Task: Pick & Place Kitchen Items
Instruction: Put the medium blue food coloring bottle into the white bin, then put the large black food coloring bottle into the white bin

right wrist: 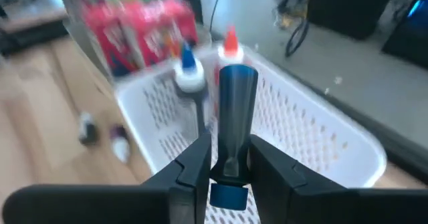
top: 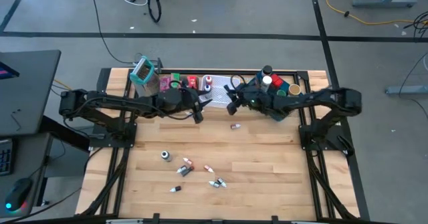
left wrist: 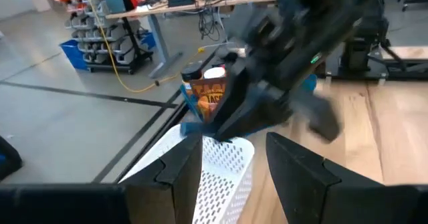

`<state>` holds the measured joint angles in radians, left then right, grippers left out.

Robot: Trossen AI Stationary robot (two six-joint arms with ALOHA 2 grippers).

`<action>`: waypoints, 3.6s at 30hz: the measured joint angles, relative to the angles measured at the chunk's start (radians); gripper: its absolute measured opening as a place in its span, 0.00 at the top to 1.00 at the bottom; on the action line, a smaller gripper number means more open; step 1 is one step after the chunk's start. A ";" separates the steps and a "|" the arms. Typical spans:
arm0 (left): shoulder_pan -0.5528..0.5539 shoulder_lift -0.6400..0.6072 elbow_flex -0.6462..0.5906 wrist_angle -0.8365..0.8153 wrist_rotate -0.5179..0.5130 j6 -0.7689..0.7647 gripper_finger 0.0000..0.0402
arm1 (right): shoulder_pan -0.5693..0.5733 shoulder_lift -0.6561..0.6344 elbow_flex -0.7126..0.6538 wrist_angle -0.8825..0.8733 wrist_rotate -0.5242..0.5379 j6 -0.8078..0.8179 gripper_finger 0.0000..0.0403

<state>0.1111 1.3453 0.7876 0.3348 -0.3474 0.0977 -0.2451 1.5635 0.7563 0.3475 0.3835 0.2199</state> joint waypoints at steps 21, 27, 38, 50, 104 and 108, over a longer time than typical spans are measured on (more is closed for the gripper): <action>-0.274 -0.250 0.000 -0.531 -0.146 0.017 0.57 | -0.123 0.098 0.000 0.016 -0.082 -0.127 0.44; -0.305 -0.279 0.000 -0.664 0.013 -0.076 0.57 | -0.106 0.098 0.000 0.075 -0.096 -0.135 0.40; -0.389 -0.282 0.000 -0.853 0.369 -0.379 0.54 | -0.106 0.098 0.001 0.240 -0.175 -0.221 0.43; -0.552 -0.197 -0.026 -0.952 0.317 -0.555 0.47 | -0.114 0.098 0.001 0.326 -0.175 -0.263 0.43; -0.227 -0.198 0.004 -0.613 -0.077 -0.318 0.62 | -0.119 0.097 0.001 0.364 -0.250 -0.263 0.43; -0.051 -0.198 0.004 -0.488 0.001 -0.243 0.62 | -0.127 0.097 0.001 0.360 -0.327 -0.263 0.43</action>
<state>0.0603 1.1473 0.7918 -0.1535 -0.3462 -0.1453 -0.3724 1.6608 0.7574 0.7080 0.0560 -0.0429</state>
